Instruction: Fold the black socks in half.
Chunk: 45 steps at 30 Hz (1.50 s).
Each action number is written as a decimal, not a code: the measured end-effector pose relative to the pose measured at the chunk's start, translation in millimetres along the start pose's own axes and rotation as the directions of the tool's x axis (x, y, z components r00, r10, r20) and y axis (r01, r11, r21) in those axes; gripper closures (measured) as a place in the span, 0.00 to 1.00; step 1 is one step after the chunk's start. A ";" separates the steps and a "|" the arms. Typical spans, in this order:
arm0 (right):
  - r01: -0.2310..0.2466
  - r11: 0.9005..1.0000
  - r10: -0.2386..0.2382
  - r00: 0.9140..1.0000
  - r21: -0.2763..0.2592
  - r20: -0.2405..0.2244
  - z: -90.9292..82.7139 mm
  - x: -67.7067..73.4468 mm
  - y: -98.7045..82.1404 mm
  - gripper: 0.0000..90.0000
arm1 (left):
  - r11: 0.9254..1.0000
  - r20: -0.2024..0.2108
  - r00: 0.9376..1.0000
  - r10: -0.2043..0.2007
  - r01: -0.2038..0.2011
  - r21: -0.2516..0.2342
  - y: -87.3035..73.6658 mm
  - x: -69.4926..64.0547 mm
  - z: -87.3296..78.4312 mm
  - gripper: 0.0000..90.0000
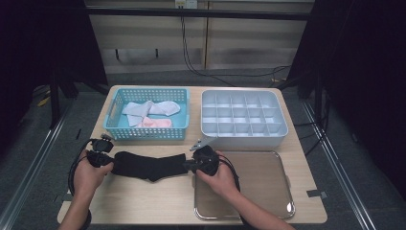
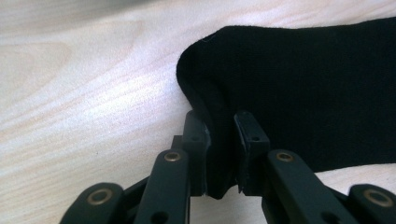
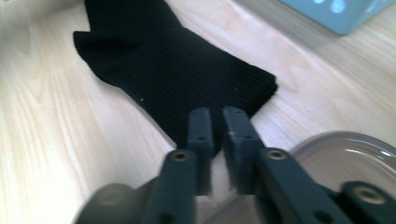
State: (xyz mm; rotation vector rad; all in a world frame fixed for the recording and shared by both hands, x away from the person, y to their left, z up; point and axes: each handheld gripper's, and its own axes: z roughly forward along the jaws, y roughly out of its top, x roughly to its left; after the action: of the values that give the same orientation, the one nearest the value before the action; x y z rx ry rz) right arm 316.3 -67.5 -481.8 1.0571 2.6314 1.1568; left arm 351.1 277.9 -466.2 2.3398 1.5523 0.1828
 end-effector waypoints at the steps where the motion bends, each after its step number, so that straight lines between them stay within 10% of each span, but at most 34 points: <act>1: 0.002 1.000 -0.002 1.000 0.000 -0.003 0.8 -0.2 0.4 0.97 | 1.000 0.000 1.000 0.000 0.000 0.000 0.0 0.0 0.0 0.86; 19: 0.055 0.998 -0.054 0.998 0.035 -0.008 12.7 6.1 5.1 1.00 | 0.993 0.085 0.990 0.109 -0.104 -0.063 31.8 -32.7 -49.2 0.86; 34: 0.083 0.996 -0.083 0.996 0.040 -0.016 16.3 17.5 10.1 1.00 | 0.985 0.130 0.980 0.152 -0.140 -0.097 46.6 -57.8 -58.5 0.86; 45: 0.043 0.998 -0.045 0.999 0.048 0.030 5.5 -1.2 1.7 1.00 | 0.982 0.162 0.971 0.177 -0.163 -0.097 52.8 -73.2 -58.5 0.86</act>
State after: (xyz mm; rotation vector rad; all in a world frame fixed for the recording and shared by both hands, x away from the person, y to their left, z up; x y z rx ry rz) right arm 319.9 -64.1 -484.8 1.0111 2.6565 1.0664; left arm 351.3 203.8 -388.2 2.3550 1.2413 0.0830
